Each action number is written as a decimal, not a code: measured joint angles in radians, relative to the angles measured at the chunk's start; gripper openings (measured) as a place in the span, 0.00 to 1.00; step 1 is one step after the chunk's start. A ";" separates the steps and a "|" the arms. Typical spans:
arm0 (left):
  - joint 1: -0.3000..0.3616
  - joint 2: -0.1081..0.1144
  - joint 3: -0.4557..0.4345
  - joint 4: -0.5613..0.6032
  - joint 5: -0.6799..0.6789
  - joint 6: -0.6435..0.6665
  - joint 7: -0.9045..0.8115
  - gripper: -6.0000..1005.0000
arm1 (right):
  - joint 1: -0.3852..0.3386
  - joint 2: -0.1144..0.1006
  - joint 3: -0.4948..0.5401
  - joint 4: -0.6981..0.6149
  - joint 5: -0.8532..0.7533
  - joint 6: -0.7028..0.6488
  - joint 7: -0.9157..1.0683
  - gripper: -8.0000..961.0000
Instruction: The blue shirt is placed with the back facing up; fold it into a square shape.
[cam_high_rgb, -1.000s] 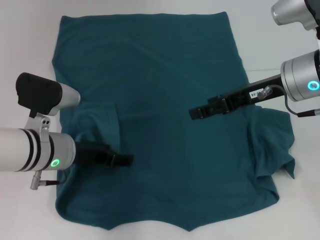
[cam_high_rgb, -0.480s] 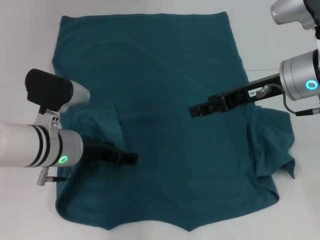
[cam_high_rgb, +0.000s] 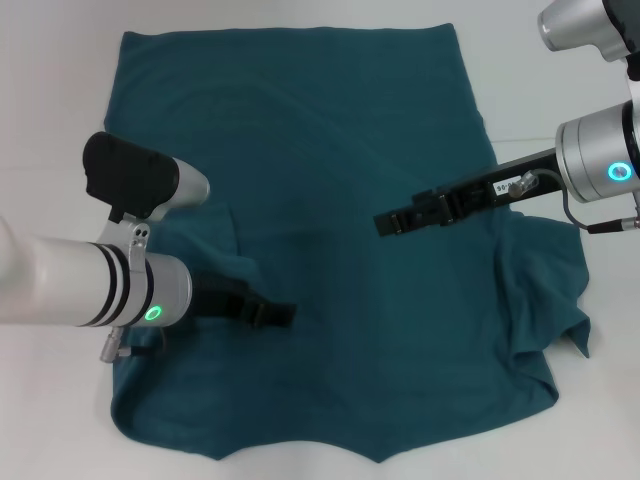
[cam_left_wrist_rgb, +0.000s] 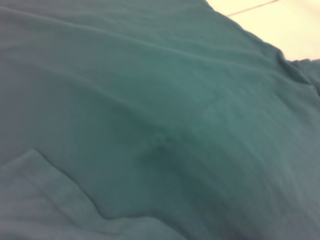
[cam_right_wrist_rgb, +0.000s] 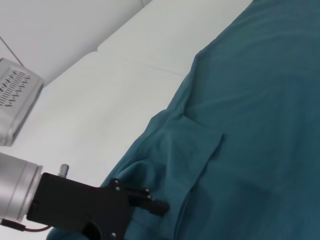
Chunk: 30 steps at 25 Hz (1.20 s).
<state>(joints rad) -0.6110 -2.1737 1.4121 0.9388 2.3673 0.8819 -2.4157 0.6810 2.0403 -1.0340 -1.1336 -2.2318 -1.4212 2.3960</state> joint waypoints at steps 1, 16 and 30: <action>-0.005 0.000 0.000 -0.008 -0.002 -0.003 0.001 0.80 | 0.000 0.000 0.000 -0.001 0.000 0.000 -0.001 0.88; -0.031 0.002 -0.007 -0.034 -0.056 -0.003 0.029 0.80 | -0.006 -0.006 0.032 -0.010 0.000 -0.008 -0.009 0.88; 0.149 0.010 -0.538 0.264 -0.413 0.674 0.463 0.80 | -0.060 -0.028 0.200 -0.188 -0.312 -0.251 0.132 0.87</action>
<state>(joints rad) -0.4624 -2.1635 0.8737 1.2031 1.9544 1.5563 -1.9532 0.6208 2.0125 -0.8336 -1.3219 -2.5443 -1.6721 2.5279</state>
